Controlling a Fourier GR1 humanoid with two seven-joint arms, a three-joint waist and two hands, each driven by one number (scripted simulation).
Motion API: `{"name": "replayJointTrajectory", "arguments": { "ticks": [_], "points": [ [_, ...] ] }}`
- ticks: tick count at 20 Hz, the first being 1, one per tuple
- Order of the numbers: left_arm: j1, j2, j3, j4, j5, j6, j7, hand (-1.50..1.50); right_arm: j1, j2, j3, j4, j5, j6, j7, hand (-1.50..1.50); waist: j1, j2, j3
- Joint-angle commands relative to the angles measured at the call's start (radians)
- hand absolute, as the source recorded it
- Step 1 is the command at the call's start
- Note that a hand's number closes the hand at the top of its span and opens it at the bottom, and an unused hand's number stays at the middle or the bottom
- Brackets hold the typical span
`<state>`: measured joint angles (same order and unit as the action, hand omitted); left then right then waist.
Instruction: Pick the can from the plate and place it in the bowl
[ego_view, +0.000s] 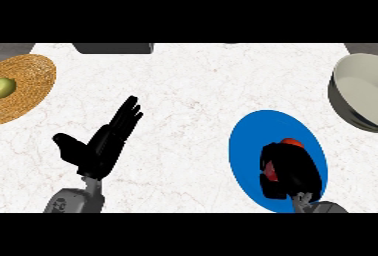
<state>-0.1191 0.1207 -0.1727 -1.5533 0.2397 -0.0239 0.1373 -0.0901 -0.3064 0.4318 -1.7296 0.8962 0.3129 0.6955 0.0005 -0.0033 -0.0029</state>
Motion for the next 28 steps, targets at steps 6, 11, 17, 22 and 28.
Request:
{"name": "replayJointTrajectory", "arguments": {
  "ticks": [6,11,17,22,28],
  "points": [
    [-0.017,0.000,0.067,0.022,-0.008,-0.053,0.009,0.00,0.002,0.042,-0.002,0.018,0.123,0.006,-0.070,1.50,-0.002,0.003,0.003],
    [0.036,-0.063,-0.001,-0.009,-0.065,-0.008,-0.007,0.00,-0.010,0.024,-0.062,-0.004,0.176,0.031,-0.012,1.50,-0.001,0.003,0.003],
    [-0.008,-0.033,0.041,-0.013,-0.036,-0.038,0.032,0.00,-0.145,0.065,-0.203,0.202,0.188,-0.035,0.029,1.50,0.004,0.004,0.003],
    [0.007,0.024,0.102,-0.055,0.030,-0.090,0.078,0.00,-0.108,0.042,-0.250,-0.094,0.150,0.032,0.087,1.50,-0.004,0.000,0.003],
    [-0.011,-0.047,0.044,0.000,-0.052,-0.031,0.035,0.00,-0.195,0.021,-0.267,-0.334,0.201,0.158,0.209,1.50,-0.007,0.000,0.002]
  ]
}}
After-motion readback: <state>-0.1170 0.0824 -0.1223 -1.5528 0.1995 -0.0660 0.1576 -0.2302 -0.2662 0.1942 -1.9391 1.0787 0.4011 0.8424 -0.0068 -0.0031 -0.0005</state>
